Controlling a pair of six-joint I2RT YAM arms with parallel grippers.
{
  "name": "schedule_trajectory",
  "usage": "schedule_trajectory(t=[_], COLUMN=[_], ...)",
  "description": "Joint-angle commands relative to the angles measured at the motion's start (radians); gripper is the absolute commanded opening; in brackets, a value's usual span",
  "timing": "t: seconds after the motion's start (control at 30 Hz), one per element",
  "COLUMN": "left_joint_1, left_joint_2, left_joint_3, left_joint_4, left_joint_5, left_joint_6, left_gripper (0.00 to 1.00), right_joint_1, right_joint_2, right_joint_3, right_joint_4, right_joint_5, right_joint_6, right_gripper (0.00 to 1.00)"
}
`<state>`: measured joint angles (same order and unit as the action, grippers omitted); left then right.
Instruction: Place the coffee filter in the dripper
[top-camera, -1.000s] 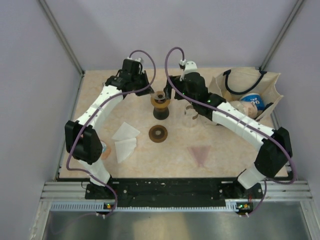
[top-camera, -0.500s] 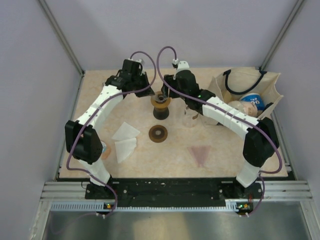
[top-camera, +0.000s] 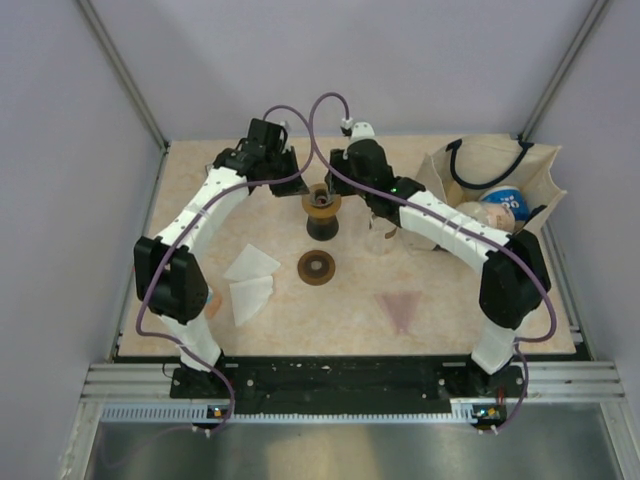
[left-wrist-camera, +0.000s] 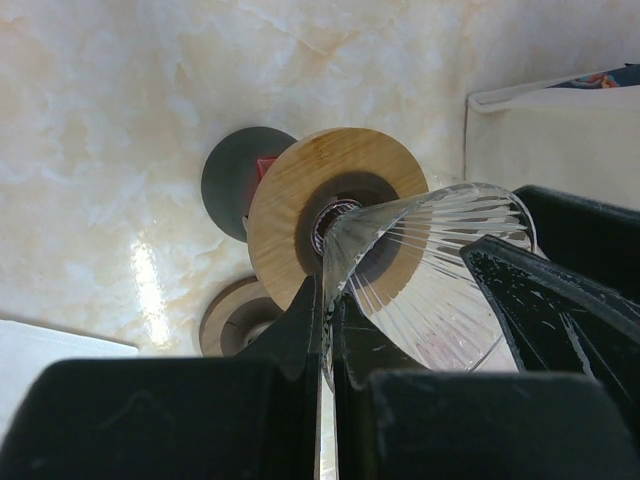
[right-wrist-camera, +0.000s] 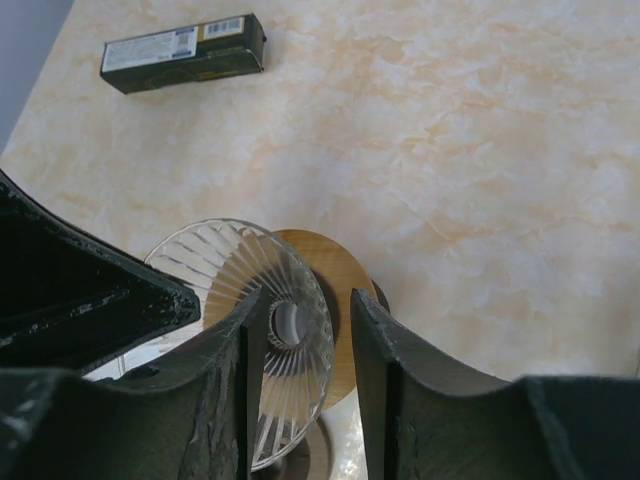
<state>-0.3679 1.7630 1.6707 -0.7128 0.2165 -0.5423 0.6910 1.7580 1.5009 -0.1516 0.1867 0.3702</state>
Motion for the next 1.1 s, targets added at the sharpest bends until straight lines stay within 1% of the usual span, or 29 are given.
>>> schedule_trajectory(t=[0.0, 0.27, 0.3, 0.53, 0.7, 0.97, 1.07], left_joint_1=[0.001, 0.001, 0.001, 0.000, 0.000, 0.003, 0.001], left_joint_2=[0.027, 0.064, 0.070, 0.105, 0.141, 0.145, 0.158], left_joint_3=[0.050, 0.066, 0.067, 0.052, 0.043, -0.069, -0.089], left_joint_4=[-0.013, -0.065, -0.076, -0.152, -0.211, -0.169, -0.155], left_joint_5=[-0.023, -0.043, -0.043, -0.060, -0.078, -0.074, -0.071], left_joint_6=[0.015, 0.022, 0.024, 0.038, 0.044, 0.028, 0.024], left_gripper=[0.00, 0.00, 0.00, 0.00, 0.00, 0.00, 0.00], right_joint_1=[-0.011, -0.018, -0.022, -0.045, -0.051, -0.054, -0.053], right_joint_2=[0.021, 0.086, 0.096, 0.149, 0.176, 0.195, 0.209], right_joint_3=[0.058, 0.094, 0.094, 0.065, 0.026, -0.059, -0.088], right_joint_4=[-0.008, -0.135, -0.150, -0.269, -0.301, -0.293, -0.290], right_joint_5=[-0.003, -0.007, -0.012, -0.035, -0.038, -0.012, -0.020], right_joint_6=[0.009, 0.013, 0.018, 0.035, 0.029, 0.026, 0.027], right_gripper=[0.33, 0.05, 0.00, 0.00, 0.00, 0.00, 0.00])
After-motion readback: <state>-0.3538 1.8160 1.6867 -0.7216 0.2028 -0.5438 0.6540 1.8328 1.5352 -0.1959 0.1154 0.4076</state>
